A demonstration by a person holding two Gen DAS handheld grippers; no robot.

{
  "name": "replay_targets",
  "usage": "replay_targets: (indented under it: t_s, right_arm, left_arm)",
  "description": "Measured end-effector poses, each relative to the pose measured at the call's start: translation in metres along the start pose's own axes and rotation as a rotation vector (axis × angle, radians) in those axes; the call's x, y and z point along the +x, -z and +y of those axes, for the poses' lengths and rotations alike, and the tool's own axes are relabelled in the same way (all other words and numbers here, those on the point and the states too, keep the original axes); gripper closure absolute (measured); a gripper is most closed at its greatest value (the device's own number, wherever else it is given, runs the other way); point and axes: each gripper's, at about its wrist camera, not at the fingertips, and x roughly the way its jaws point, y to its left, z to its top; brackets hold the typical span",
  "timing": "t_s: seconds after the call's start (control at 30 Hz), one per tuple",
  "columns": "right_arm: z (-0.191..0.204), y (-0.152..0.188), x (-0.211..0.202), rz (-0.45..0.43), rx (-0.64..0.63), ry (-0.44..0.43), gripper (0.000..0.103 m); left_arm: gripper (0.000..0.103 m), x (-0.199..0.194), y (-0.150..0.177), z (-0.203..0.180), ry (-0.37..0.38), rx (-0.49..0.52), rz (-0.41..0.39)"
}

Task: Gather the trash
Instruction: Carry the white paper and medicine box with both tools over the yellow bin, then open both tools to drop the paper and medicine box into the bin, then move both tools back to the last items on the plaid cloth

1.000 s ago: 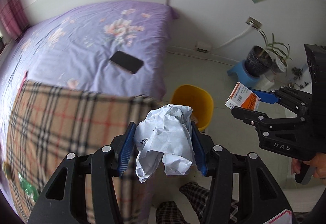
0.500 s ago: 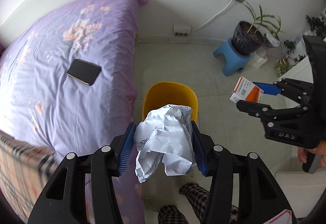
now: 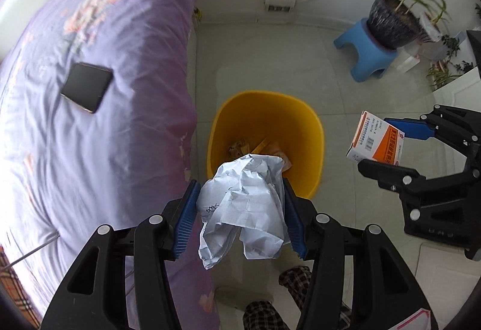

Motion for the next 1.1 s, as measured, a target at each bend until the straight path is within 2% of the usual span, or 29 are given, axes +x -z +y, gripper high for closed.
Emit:
replay_targets:
  t_s: [0.2,0.4,0.43,0.57,0.67,1.1]
  right_arm:
    - [-0.012,-0.008,0.042,0.044,0.007,-0.005,0.047]
    - [-0.019,-0.011,0.067,0.063,-0.001,-0.004,0.047]
    - [-0.020,-0.010,0.070,0.064,0.001,-0.009,0.046]
    - [-0.022,-0.011,0.071,0.048,0.012,0.001,0.034]
    - [-0.024,-0.012,0.067,0.035,0.012,0.007,0.034]
    - [-0.027,-0.006,0.030,-0.012,0.076,0.010,0.034]
  left_arm:
    - [0.049,0.049,-0.011,-0.003,-0.010,0.002,0.059]
    - [0.047,0.074,-0.014,-0.006,-0.024,0.014,0.088]
    - [0.044,0.076,-0.014,-0.007,-0.030,0.017,0.089]
    - [0.039,0.080,-0.013,-0.009,-0.038,0.026,0.090]
    - [0.034,0.080,-0.013,-0.011,-0.039,0.022,0.083]
    - [0.031,0.053,-0.007,-0.003,-0.042,0.019,0.051]
